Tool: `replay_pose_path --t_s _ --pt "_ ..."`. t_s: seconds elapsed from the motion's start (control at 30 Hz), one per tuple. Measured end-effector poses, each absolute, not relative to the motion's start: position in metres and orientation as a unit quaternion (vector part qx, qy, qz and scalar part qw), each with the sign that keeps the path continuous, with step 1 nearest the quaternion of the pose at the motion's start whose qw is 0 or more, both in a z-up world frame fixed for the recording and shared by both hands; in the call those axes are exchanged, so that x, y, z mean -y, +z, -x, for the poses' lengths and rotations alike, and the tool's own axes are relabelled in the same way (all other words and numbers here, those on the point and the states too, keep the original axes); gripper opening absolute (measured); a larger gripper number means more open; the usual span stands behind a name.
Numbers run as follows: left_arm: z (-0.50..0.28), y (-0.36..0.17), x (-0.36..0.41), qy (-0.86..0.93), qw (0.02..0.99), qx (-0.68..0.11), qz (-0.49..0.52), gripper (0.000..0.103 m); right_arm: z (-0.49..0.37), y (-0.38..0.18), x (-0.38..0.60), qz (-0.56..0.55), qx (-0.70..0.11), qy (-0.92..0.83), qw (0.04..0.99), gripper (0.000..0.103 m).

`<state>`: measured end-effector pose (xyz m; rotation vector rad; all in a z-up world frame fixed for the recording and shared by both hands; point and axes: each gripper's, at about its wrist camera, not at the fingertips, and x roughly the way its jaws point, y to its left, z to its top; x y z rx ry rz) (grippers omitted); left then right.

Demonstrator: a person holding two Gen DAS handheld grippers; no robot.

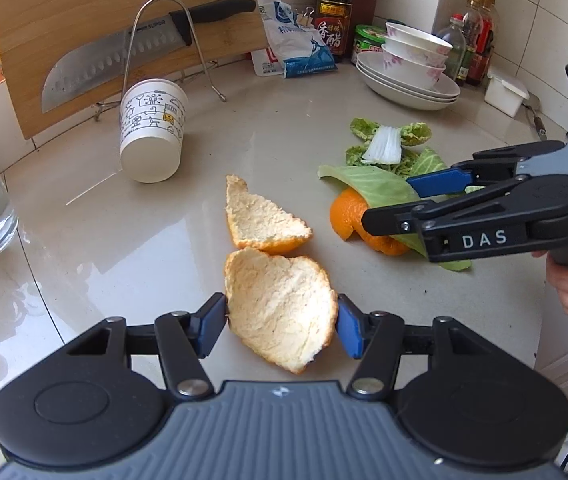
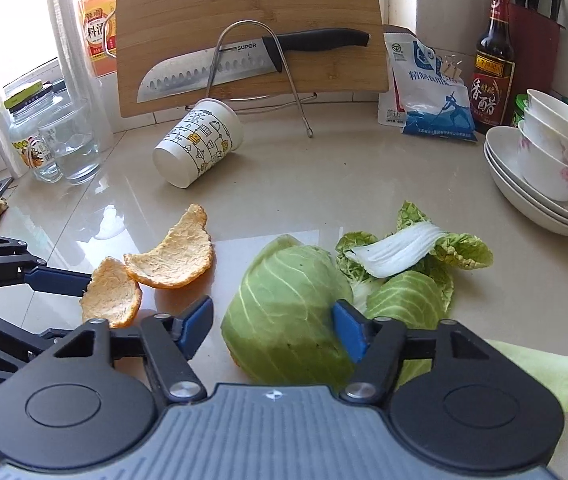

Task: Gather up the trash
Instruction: 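Grasp an orange peel with the left tool while the right tool grasps a cabbage leaf, then lift the orange peel and cabbage leaf and carry them toward the bucket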

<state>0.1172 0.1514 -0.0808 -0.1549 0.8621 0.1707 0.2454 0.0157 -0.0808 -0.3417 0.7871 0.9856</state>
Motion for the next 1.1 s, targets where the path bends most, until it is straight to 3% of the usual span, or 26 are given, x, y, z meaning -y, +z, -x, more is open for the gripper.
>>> replay_pose_path --t_s 0.3,0.47,1.1 --pt "-0.119 -0.081 -0.15 0.076 0.901 -0.42 0.071 0.058 -0.246 -0.071 -0.009 0.146 -0.364 0.46 0.797 0.051" --pt "-0.118 -0.081 -0.149 0.072 0.901 -0.423 0.065 0.058 -0.242 -0.067 -0.007 0.154 -0.357 0.459 0.799 0.03" --pt "-0.099 -0.056 -0.13 0.003 0.894 -0.447 0.013 0.052 -0.206 -0.036 0.033 0.166 -0.331 0.47 0.801 0.03"
